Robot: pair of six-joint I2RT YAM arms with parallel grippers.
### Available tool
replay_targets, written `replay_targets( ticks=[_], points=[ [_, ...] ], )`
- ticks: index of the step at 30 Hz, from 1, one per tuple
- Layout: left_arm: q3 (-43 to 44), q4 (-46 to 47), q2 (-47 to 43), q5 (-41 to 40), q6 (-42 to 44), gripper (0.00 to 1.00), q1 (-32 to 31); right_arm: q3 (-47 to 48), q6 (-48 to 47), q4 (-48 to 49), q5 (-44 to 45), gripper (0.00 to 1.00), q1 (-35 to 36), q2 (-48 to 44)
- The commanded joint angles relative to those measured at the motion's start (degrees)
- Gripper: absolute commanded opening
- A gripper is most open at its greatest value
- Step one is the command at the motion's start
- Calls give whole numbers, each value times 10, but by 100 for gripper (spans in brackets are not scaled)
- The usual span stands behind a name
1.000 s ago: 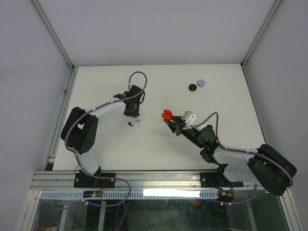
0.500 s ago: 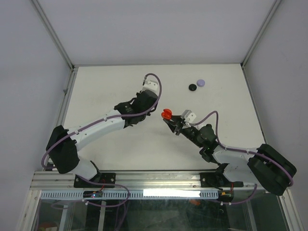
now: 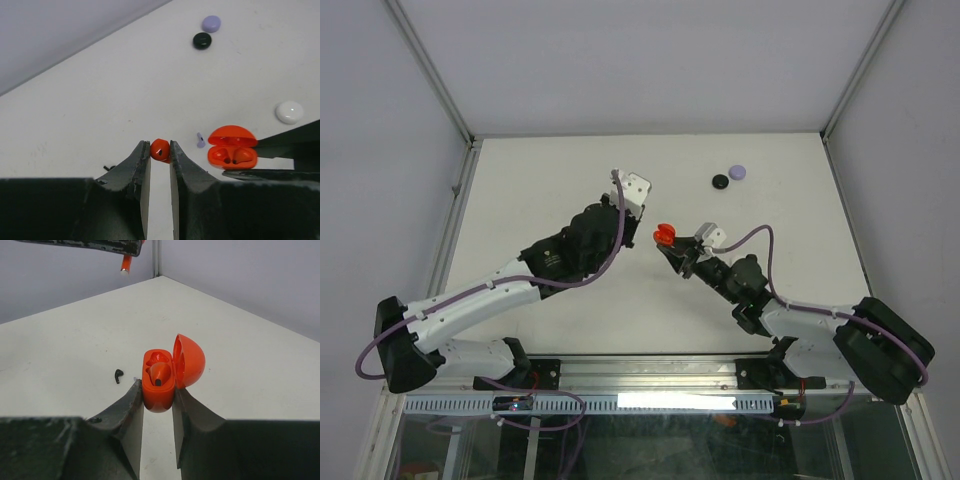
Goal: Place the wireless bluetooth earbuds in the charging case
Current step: Place the earbud in the charging case.
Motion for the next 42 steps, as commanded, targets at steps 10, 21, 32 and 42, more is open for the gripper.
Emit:
replay_targets(
  ticks=[10, 21, 32, 42],
  points=[
    [9, 82, 38, 32, 112, 14, -63, 18, 0, 45, -10, 0, 1, -3],
    [13, 82, 79, -19, 142, 13, -90, 7, 1, 56, -15, 0, 1, -22],
    [16, 85, 87, -61, 158, 13, -102, 4, 2, 65, -21, 0, 1, -21],
    [9, 124, 80, -65, 158, 13, -103, 7, 7, 69, -34, 0, 1, -17]
  ],
)
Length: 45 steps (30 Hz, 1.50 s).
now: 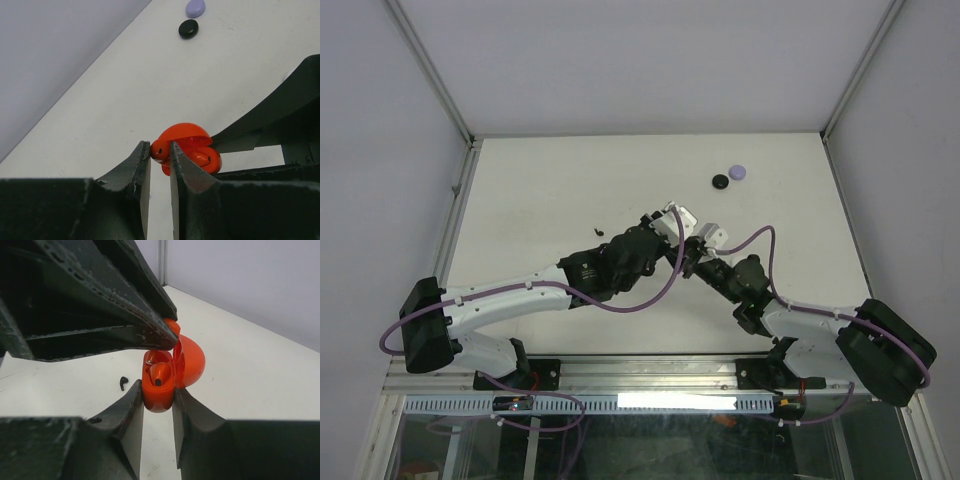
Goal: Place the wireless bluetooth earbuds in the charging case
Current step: Place the earbud in the charging case.
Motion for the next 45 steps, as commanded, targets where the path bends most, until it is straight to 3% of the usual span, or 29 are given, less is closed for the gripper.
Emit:
replay_targets(
  ticks=[1, 32, 45],
  points=[
    [12, 52, -7, -14, 9, 13, -5, 6, 5, 57, -16, 0, 1, -10],
    [-3, 10, -14, 3, 23, 12, -15, -2, 2, 68, 0, 0, 2, -19],
    [-10, 4, -42, 50, -9, 21, -17, -4, 1, 67, 0, 0, 1, -21]
  ],
)
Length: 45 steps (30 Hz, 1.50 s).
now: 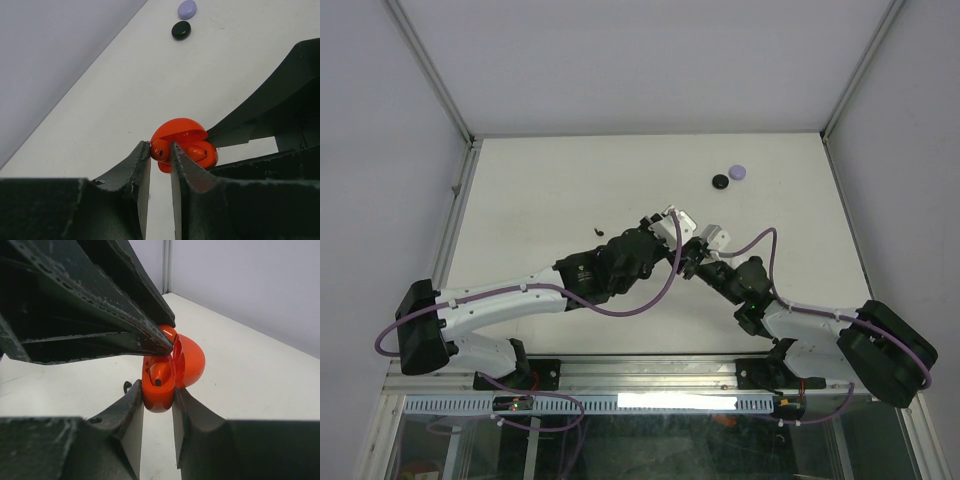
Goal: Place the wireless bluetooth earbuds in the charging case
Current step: Place the earbud in the charging case.
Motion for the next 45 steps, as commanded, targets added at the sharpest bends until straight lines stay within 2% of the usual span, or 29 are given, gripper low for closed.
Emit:
replay_targets(
  ticks=[1, 9, 25, 29, 37, 45],
  points=[
    [-5, 8, -32, 42, -21, 22, -9, 4, 0, 45, 6, 0, 1, -15],
    [-1, 8, -28, 62, -30, 24, -9, 4, 1, 45, 4, 0, 1, -17],
    [4, 1, -4, 15, -57, 27, -8, 5, 4, 45, 1, 0, 1, -16],
    [10, -9, 5, -2, -77, 29, -1, 4, 4, 41, 3, 0, 1, -20],
    [23, -24, 6, 18, -125, 32, 6, 3, 3, 40, 4, 0, 1, -23],
    [50, -72, 20, 8, -183, 36, 8, 2, 0, 38, 7, 0, 1, -26]
  ],
)
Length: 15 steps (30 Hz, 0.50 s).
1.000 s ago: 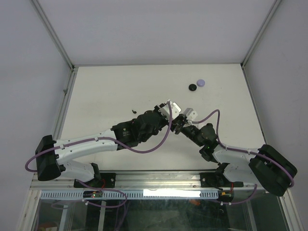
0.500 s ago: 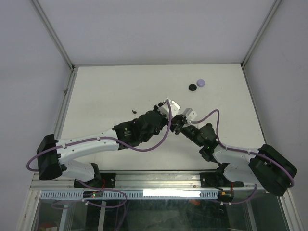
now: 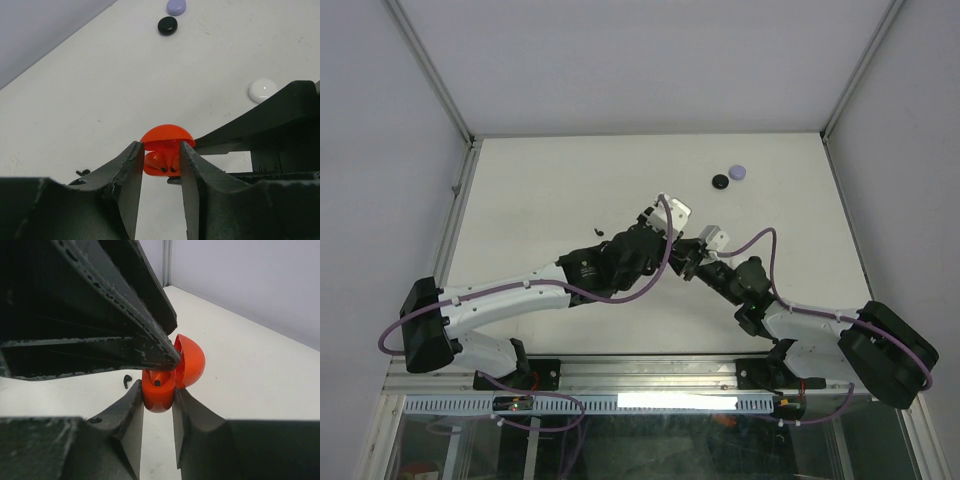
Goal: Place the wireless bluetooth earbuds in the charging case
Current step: Place the earbud in the charging case.
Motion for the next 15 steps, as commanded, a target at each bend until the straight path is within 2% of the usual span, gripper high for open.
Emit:
replay_targets(
  ticks=[1, 11, 15],
  points=[
    [32, -48, 13, -1, -55, 36, 3, 5, 0, 55, 6, 0, 0, -21],
    [71, -109, 2, -19, -136, 41, 3, 5, 2, 56, 6, 0, 0, -19],
    [86, -127, -16, -1, -161, 48, 9, 3, -1, 56, 8, 0, 1, -18]
  ],
)
